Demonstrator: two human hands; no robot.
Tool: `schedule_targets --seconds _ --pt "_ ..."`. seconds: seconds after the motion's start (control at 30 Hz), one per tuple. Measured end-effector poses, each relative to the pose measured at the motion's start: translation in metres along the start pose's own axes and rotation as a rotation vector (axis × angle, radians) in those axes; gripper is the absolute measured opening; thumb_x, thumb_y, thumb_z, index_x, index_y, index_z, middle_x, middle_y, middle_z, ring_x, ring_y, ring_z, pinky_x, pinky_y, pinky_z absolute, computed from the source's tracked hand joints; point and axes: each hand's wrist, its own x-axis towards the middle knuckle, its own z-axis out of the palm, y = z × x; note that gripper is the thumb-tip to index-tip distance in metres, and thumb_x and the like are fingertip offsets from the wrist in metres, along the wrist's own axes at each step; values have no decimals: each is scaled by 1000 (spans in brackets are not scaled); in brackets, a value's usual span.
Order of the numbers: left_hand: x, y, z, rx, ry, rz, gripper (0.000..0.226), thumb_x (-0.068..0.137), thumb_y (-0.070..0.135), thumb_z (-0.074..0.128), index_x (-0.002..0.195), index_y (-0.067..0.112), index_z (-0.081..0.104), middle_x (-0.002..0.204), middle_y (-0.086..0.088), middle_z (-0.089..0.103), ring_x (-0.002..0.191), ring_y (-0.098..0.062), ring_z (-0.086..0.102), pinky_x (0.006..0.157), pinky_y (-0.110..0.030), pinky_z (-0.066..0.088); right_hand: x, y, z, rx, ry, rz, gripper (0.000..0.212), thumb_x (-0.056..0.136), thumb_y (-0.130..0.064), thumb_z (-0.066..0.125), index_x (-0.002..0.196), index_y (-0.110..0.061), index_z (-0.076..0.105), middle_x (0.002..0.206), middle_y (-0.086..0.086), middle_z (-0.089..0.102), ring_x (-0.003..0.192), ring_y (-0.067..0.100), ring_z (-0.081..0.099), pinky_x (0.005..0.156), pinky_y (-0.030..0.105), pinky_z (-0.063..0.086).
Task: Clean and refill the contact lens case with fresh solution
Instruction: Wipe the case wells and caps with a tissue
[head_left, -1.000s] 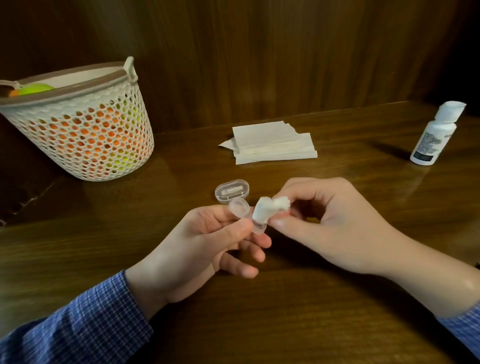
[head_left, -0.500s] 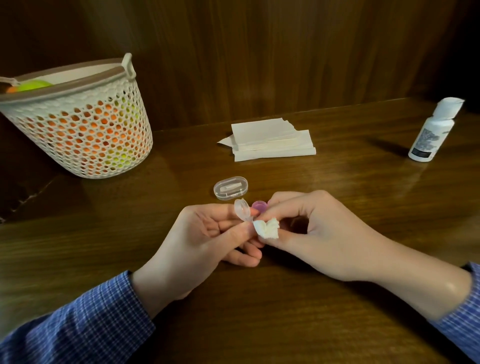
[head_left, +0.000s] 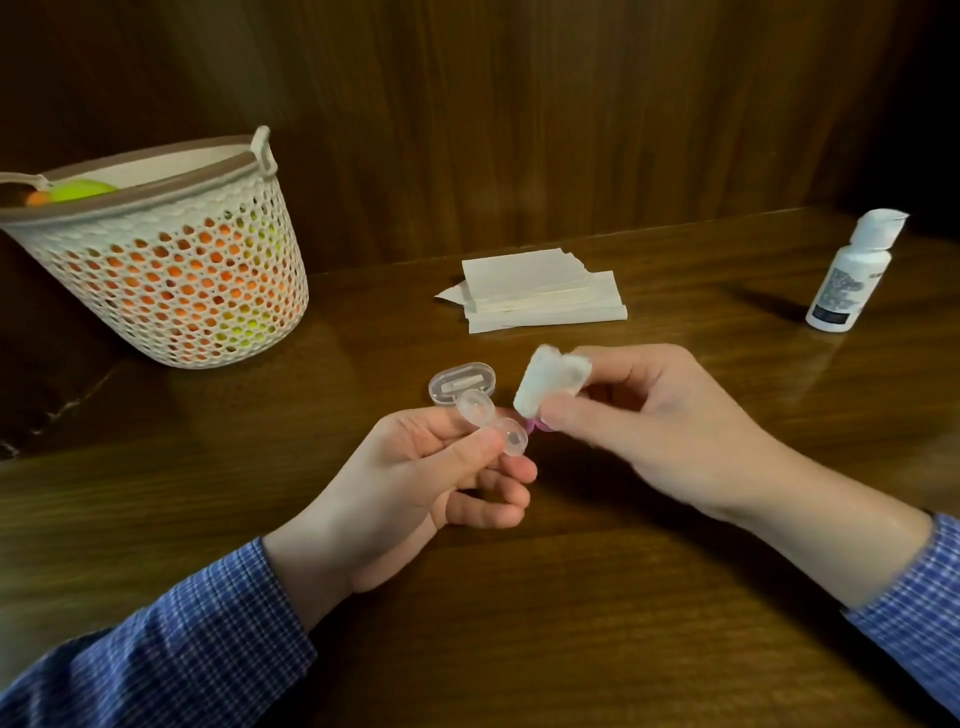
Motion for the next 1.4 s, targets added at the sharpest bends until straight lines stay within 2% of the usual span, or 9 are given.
schedule_targets --seconds 0.23,0.5,0.63,0.77,0.87,0.97,1.07,1.2,1.4 --pt "2 -1 0 44 4 -45 31 91 23 65 111 3 77 95 -16 77 76 -18 74 64 -23 61 -7 8 14 -358 -75 -307 16 97 -21 68 105 -23 82 89 -10 64 85 17 63 70 28 53" --pt "-3 -4 5 184 45 35 25 85 27 70 102 13 82 89 -16 78 74 -20 75 64 -24 62 -7 3 9 -150 -241 -29 14 98 -23 69 97 -25 83 94 -2 68 91 19 64 84 32 53" --pt "-4 -6 6 212 60 85 24 86 25 71 105 13 80 92 -17 79 76 -23 77 67 -27 64 -3 2 5 -40 -256 84 15 95 -20 72 95 -8 81 98 15 72 93 18 67 92 36 53" --pt "-4 -6 9 179 16 99 24 88 29 71 100 11 81 93 -16 79 79 -24 77 68 -29 64 2 1 -1 433 -341 429 19 78 -22 83 74 -5 76 67 7 65 63 13 57 59 21 47" --pt "-2 -2 7 78 -22 35 26 85 31 72 97 11 81 91 -12 77 77 -19 74 66 -25 62 6 0 -3 673 -262 522 15 78 -18 83 79 -5 76 64 6 60 59 10 54 55 21 44" --pt "-1 1 2 -43 -70 -67 26 85 32 71 96 10 80 87 -11 74 71 -16 71 61 -22 59 4 -5 -3 392 -126 343 16 75 -33 81 73 -17 80 64 3 64 62 13 56 59 23 48" --pt "0 2 -1 -175 -166 -172 23 94 26 64 100 8 77 86 -9 71 68 -12 67 59 -19 57 -1 -2 -3 -93 -51 -54 12 87 -33 75 95 -28 83 81 2 70 77 20 62 72 33 52" --pt "1 5 -4 -284 -236 -293 23 95 27 64 96 9 79 83 -8 70 65 -10 66 55 -17 57 -4 4 1 -276 -101 -401 19 93 -15 72 108 -22 81 93 -3 67 86 20 65 71 31 54" --pt "1 7 -8 -274 -296 -403 26 97 27 62 105 3 68 82 -10 71 65 -10 69 54 -16 58 -3 11 1 -497 -140 -594 26 92 -3 73 111 -18 81 98 0 65 90 17 62 71 35 53"
